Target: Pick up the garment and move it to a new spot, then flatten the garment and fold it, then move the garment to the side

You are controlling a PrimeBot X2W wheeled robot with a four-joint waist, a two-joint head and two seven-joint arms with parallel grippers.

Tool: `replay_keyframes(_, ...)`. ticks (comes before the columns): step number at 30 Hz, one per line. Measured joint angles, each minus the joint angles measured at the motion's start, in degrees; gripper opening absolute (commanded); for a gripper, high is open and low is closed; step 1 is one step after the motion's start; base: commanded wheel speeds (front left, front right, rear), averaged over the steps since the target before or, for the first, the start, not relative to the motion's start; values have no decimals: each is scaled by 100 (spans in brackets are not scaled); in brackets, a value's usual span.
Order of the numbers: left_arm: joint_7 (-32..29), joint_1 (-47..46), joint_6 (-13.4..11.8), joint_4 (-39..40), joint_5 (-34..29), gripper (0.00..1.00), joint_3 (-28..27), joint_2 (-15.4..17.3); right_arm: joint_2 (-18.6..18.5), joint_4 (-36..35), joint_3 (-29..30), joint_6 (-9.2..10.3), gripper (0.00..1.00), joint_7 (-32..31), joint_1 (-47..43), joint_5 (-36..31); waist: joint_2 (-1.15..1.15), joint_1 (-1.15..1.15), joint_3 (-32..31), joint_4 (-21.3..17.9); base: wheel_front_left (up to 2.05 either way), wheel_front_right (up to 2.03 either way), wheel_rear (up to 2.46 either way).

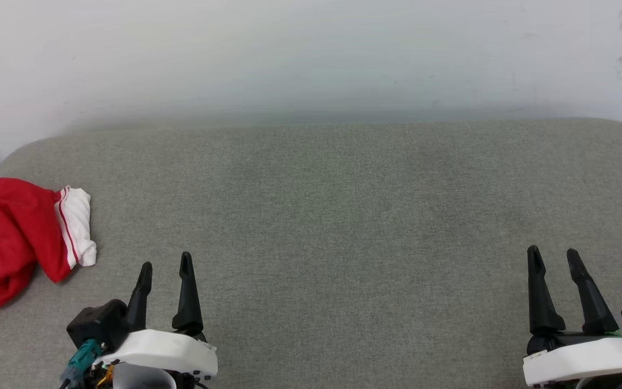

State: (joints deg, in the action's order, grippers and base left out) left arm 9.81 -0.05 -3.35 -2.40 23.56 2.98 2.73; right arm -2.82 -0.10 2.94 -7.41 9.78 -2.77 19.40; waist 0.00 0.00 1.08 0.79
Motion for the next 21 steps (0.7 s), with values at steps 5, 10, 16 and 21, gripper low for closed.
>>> replay_keyframes(5,62,51,-19,7,-278,100,51,0,0,-41,3,0,100,77,-29,-220,0,0,-12,29,0,0,0)
replay_keyframes(10,133,98,-21,14,-528,100,70,1,0,-92,2,0,100,134,-85,-478,0,0,-30,52,0,0,0)
replay_keyframes(16,202,193,-22,27,-817,100,92,3,0,-141,13,-1,100,205,-162,-720,0,0,-67,65,0,0,0)
replay_keyframes(21,257,230,-9,54,-1048,100,116,3,-1,-172,13,-1,100,261,-223,-850,0,0,-87,62,0,0,0)
